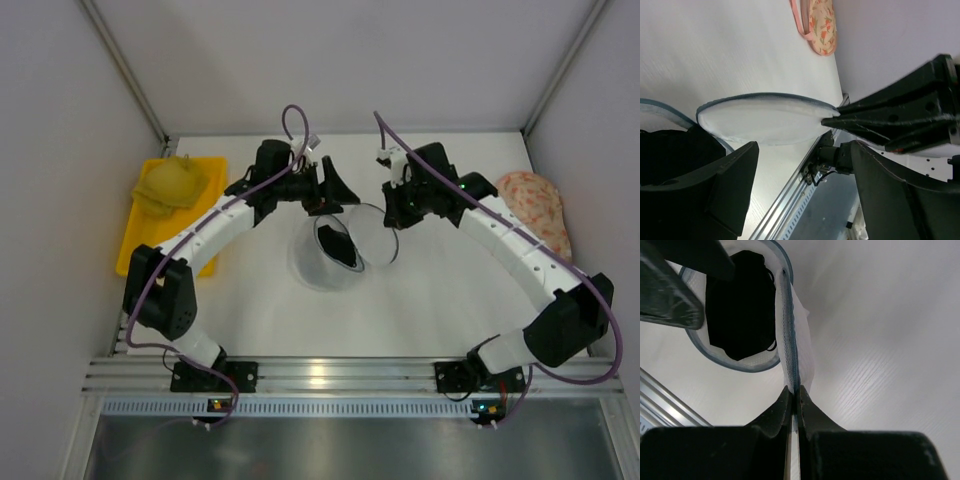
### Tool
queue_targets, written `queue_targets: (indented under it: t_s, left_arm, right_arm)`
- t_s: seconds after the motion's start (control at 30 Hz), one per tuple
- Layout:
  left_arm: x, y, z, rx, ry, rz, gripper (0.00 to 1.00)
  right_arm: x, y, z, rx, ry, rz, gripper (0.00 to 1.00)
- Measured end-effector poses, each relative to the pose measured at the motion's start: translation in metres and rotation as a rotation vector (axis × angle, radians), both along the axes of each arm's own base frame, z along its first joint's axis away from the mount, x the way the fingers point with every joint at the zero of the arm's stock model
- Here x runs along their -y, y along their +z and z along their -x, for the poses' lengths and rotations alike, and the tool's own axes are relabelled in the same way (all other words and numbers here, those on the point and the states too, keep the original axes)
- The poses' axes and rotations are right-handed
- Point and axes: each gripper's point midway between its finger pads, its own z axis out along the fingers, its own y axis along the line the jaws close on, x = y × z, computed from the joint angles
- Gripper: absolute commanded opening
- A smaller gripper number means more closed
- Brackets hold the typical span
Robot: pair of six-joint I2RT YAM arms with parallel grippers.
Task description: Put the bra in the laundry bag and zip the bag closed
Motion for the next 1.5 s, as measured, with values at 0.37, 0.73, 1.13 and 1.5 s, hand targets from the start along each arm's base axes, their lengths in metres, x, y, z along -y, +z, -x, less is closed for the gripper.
queue_targets:
  t_s: [0.37, 0.73, 1.13, 1.5]
  left_arm:
    - [0.034, -0.024, 0.004, -0.152, -0.001, 0.022, 0.83]
    - [0.039, -0.024, 0.009, -0.182, -0.033, 0.05, 0.16]
    - [0.001, -0.022, 0.042, -0.243, -0.177, 0.125, 0.0]
    - [-0.019, -0.017, 0.082, -0.175, -0.412, 0.19, 0.0]
  right_arm:
    - [-0.018, 0.001, 0.006, 0.086, 0.08, 0.07, 0.01]
    - [-0.045, 0.018, 0.015, 0.148, 0.21, 0.063, 0.26]
    - [-0.039, 0.042, 0.034, 0.062, 0.424, -0.147, 0.85]
    - [0.025, 0.001, -0.015, -0.233, 0.16, -0.431, 0.99]
